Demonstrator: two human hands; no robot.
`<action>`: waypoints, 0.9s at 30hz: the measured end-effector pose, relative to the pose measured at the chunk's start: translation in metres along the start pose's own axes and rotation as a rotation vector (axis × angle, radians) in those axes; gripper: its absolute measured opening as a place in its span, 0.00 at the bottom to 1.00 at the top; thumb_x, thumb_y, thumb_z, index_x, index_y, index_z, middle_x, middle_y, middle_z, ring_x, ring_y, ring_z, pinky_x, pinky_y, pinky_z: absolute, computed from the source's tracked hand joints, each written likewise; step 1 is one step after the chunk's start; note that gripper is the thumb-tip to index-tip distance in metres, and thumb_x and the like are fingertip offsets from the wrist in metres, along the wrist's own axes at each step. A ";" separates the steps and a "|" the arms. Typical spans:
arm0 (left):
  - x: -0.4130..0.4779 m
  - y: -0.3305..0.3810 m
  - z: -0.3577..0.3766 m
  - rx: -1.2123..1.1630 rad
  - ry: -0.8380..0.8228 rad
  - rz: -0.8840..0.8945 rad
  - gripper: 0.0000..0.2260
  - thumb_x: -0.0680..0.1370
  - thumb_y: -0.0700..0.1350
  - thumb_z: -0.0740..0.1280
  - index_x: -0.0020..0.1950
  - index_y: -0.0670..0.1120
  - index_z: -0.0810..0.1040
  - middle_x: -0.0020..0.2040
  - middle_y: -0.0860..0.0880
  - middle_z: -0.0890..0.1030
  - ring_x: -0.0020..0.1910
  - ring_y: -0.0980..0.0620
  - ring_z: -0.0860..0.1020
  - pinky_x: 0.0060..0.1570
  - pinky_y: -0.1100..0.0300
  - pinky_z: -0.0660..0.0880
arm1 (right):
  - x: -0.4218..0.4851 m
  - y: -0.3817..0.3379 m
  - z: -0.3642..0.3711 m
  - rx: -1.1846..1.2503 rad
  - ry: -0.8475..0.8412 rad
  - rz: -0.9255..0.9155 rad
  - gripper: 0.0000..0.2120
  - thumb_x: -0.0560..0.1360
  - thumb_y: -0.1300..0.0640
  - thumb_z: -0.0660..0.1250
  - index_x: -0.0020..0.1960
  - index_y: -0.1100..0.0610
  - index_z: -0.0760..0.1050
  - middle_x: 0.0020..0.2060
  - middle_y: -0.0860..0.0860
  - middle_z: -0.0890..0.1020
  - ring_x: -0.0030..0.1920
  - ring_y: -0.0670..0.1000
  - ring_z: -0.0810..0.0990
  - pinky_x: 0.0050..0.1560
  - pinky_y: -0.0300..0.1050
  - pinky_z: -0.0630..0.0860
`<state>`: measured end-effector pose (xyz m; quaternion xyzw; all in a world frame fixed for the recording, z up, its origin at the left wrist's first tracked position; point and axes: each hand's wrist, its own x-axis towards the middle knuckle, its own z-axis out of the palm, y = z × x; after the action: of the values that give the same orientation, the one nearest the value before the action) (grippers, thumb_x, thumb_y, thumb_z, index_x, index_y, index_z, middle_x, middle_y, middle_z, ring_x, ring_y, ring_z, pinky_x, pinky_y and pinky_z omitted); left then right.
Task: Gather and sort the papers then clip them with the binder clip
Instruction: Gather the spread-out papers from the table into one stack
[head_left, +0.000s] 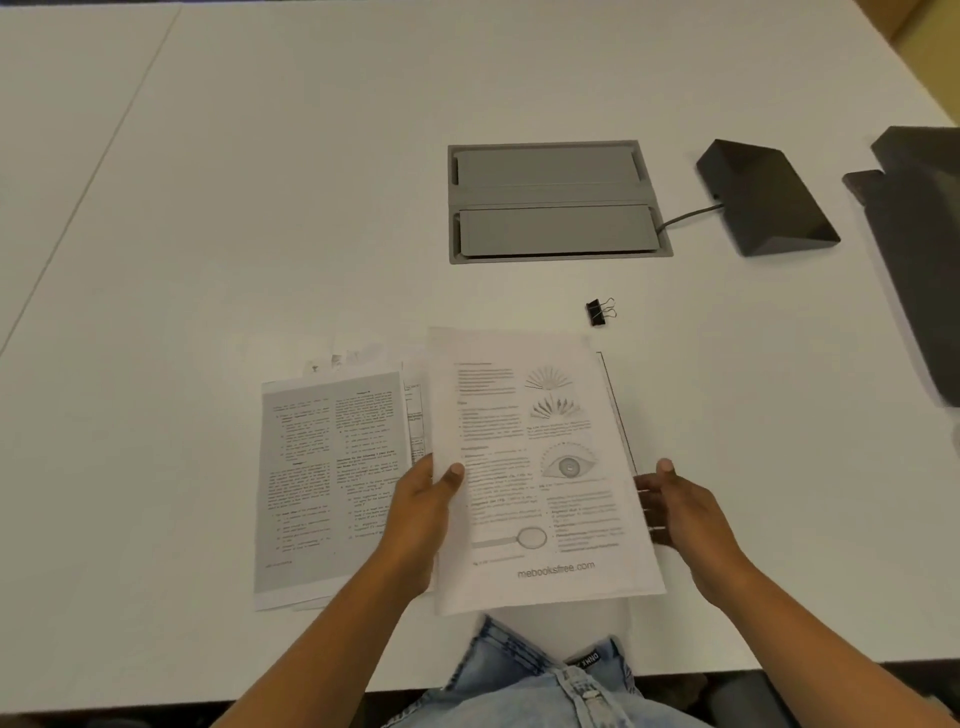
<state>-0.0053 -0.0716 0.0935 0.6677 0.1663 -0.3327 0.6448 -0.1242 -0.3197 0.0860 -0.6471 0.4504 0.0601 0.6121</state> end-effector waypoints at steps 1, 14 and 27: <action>0.001 -0.002 -0.008 -0.004 0.024 0.004 0.10 0.82 0.43 0.64 0.61 0.50 0.80 0.55 0.51 0.86 0.55 0.46 0.83 0.60 0.42 0.77 | 0.007 0.005 0.000 -0.058 0.055 -0.030 0.20 0.81 0.44 0.57 0.49 0.57 0.80 0.43 0.56 0.86 0.44 0.55 0.84 0.44 0.46 0.77; -0.009 -0.017 -0.059 -0.053 0.136 0.024 0.10 0.82 0.42 0.64 0.59 0.52 0.80 0.54 0.51 0.87 0.53 0.45 0.84 0.55 0.43 0.79 | 0.044 0.041 0.023 -0.913 0.283 -0.088 0.29 0.68 0.46 0.75 0.62 0.59 0.71 0.53 0.57 0.81 0.51 0.58 0.81 0.45 0.49 0.79; -0.015 -0.017 -0.094 -0.010 0.277 0.044 0.10 0.81 0.45 0.64 0.62 0.52 0.78 0.56 0.50 0.85 0.54 0.42 0.82 0.55 0.38 0.78 | 0.013 0.031 -0.004 -0.189 0.102 -0.035 0.06 0.78 0.54 0.67 0.44 0.54 0.79 0.43 0.53 0.84 0.43 0.51 0.81 0.41 0.40 0.74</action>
<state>-0.0058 0.0247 0.0852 0.7076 0.2406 -0.2223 0.6261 -0.1391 -0.3249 0.0562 -0.7120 0.4620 0.0586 0.5255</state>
